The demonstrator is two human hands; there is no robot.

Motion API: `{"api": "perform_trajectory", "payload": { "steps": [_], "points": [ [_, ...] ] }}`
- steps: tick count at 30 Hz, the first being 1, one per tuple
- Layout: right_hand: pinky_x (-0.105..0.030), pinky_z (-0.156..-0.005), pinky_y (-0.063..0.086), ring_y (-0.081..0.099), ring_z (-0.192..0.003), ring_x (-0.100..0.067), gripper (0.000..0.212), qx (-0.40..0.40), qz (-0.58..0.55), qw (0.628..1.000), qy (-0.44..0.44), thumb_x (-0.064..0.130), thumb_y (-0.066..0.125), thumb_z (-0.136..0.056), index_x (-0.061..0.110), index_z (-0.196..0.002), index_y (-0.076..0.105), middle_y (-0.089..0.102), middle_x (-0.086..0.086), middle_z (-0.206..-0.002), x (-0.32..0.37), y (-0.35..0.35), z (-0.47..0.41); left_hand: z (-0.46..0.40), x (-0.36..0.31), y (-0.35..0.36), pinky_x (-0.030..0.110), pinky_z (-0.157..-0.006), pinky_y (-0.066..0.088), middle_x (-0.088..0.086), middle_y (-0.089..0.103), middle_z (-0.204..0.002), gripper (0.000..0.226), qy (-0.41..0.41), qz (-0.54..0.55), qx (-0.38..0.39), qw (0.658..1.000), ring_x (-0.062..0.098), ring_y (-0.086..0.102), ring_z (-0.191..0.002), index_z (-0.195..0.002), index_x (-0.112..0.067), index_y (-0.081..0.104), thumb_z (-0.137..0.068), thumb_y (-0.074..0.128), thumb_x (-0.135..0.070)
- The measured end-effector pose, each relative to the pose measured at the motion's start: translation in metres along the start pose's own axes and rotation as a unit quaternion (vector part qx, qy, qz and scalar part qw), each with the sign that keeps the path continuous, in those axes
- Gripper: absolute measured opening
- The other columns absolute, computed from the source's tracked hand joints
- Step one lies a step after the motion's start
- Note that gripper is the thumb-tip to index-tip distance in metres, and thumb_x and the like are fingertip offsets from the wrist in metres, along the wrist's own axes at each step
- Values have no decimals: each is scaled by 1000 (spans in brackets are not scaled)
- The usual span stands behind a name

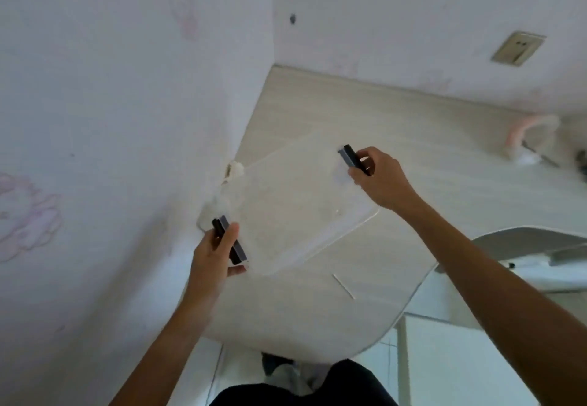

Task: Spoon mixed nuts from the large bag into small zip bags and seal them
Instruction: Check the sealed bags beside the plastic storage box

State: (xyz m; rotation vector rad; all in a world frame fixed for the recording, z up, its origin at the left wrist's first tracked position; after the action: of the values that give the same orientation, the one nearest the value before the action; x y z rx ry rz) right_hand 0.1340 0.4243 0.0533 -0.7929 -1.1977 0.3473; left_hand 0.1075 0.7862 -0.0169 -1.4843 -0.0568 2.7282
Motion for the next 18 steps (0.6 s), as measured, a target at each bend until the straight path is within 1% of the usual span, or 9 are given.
{"api": "perform_trajectory", "payload": {
  "steps": [3,5,6,7,9,12,14,16,18],
  "points": [
    [-25,-64,53,70,-75,-13,22,-73,-58,994,54,29,72,-93,26,-111,62,73,5,-89,-47,-53,65,2,-5,40,32,-65,62,4,77,-96,21,39,-56,63,996,22,76,-88,-105,-26,71,-98,65,-45],
    [-17,-63,50,68,-72,-5,22,-122,-75,985,91,30,73,-93,26,-111,62,73,9,-87,-77,-79,115,9,0,71,30,-65,59,3,78,-90,28,51,-98,107,988,21,77,-83,-102,-24,73,-97,65,-50],
    [-12,-60,48,67,-72,-2,22,-145,-80,980,110,30,73,-93,27,-111,60,72,11,-88,-92,-88,141,14,4,87,30,-65,58,6,77,-88,35,60,-124,127,982,21,76,-80,-99,-20,73,-95,64,-54],
    [-11,-59,48,66,-73,1,22,-165,-88,974,129,29,73,-94,28,-112,60,71,13,-89,-106,-95,165,19,8,101,32,-64,57,9,75,-86,43,72,-149,143,976,21,74,-76,-96,-17,72,-92,64,-59],
    [-16,-62,51,67,-76,-1,22,-197,-117,959,167,27,73,-94,27,-112,61,71,13,-93,-134,-104,210,31,15,130,36,-66,52,12,70,-80,58,95,-180,173,964,21,68,-69,-92,-10,68,-89,64,-68],
    [-26,-67,57,72,-74,-9,20,-228,-153,936,222,26,76,-91,29,-107,64,74,12,-88,-179,-115,262,44,20,176,38,-67,43,5,58,-75,76,117,-211,212,947,20,56,-68,-90,-2,62,-82,62,-78],
    [-31,-67,59,73,-73,-14,21,-243,-188,919,248,26,78,-89,30,-105,66,75,12,-88,-208,-123,286,52,22,210,37,-66,38,3,51,-71,77,128,-231,231,936,17,50,-65,-85,-1,58,-79,61,-79],
    [-36,-66,60,73,-73,-20,23,-258,-223,901,269,24,79,-88,28,-107,67,75,5,-90,-238,-135,299,59,24,248,35,-64,33,-2,40,-65,72,142,-248,241,927,12,41,-60,-75,-6,49,-81,64,-76],
    [-41,-66,61,73,-73,-23,24,-273,-244,886,286,24,79,-89,24,-110,67,75,0,-90,-267,-150,306,66,25,292,34,-62,29,-6,35,-62,70,152,-253,257,920,9,36,-57,-71,-9,43,-84,68,-74]
  ]
}}
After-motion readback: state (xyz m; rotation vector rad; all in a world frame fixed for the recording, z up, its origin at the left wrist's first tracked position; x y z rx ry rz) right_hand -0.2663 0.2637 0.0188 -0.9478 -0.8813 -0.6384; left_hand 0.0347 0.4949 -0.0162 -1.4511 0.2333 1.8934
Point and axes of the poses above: each hand's wrist, its own z-axis away from the middle knuckle, its own y-axis out of the palm, x = y × z, the point moved 8 cm from there along -z, towards the middle knuckle
